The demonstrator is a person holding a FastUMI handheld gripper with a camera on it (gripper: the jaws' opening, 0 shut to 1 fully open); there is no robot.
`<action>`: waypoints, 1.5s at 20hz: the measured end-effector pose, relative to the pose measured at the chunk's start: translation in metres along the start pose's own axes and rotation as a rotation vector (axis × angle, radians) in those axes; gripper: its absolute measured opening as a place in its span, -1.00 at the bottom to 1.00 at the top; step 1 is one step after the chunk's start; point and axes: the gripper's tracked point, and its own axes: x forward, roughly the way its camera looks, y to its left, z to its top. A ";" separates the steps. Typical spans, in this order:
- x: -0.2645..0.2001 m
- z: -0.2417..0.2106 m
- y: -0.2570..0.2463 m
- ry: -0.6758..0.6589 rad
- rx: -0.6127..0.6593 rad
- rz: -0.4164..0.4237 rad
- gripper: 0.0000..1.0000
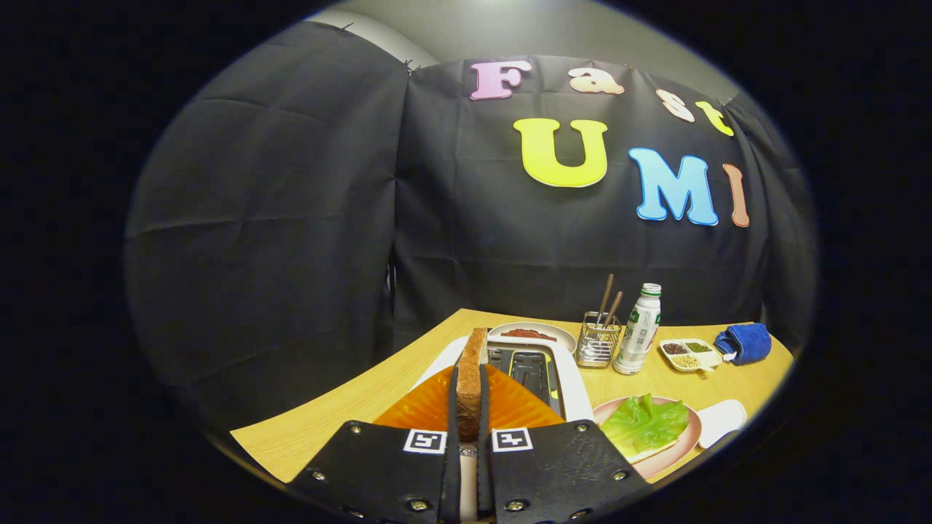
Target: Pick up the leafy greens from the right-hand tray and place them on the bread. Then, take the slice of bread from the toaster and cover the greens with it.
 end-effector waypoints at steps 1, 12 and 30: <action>0.000 0.002 -0.001 -0.004 0.000 0.008 -0.83; -0.035 0.066 -0.012 -0.140 0.099 0.080 -0.93; -0.066 0.063 -0.152 -0.098 0.126 -0.091 -0.93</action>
